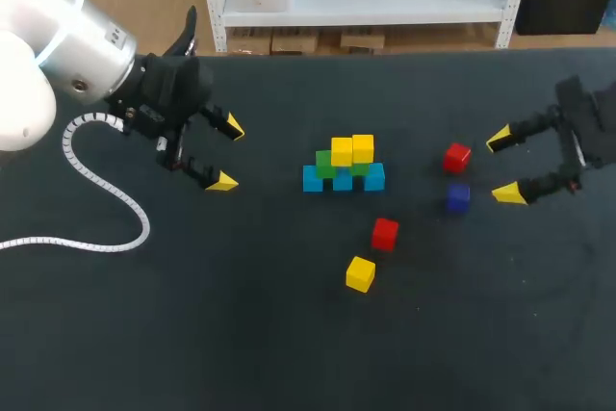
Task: Place the blue cubes, place green cubes on the blue cubes, place the yellow cubes on the green cubes, then place the red cubes on the yellow cubes, and place purple cube on the red cubes.
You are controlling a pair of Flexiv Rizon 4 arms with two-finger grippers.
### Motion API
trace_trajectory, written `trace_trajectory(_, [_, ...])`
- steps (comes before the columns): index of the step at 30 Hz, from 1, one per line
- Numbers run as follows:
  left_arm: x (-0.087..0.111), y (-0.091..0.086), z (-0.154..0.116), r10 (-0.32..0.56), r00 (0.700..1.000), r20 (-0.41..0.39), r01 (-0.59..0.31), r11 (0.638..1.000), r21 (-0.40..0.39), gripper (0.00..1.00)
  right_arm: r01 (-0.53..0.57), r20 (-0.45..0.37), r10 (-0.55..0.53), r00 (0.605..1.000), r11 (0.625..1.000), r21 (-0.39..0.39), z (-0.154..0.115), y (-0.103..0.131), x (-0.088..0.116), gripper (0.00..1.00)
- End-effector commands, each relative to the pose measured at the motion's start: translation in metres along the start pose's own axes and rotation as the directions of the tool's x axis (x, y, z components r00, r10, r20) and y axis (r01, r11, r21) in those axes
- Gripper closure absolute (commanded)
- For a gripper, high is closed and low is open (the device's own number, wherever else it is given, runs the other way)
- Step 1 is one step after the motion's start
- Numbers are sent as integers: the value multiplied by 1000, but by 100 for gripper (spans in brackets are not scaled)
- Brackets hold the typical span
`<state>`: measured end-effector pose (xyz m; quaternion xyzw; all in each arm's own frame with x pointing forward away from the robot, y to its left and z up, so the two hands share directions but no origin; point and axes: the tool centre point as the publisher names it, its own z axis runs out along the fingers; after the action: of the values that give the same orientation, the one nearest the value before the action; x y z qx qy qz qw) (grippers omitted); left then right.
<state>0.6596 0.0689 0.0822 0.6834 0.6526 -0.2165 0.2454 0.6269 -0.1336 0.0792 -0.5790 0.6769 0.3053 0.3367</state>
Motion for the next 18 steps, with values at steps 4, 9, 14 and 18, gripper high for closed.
trace_trajectory(4, [1, 1, 0, 3, 1000, 2, -3, 1000, 1, 0, 26, 79, -22, 997, 999, -42, -8, -5, 8, 0])
trace_trajectory(9, [1, 1, 0, 3, 1000, 2, -3, 1000, 1, 0, 55, 85, -49, 995, 996, -70, -14, -6, 15, 0])
trace_trajectory(14, [1, 1, 0, 3, 1000, 2, -3, 1000, 1, 0, 76, 67, -71, 995, 994, -73, -19, -5, 18, 0])
trace_trajectory(18, [1, 1, 0, 3, 1000, 2, -3, 1000, 1, 0, 93, 46, -91, 995, 995, -45, -25, -6, 20, 0])
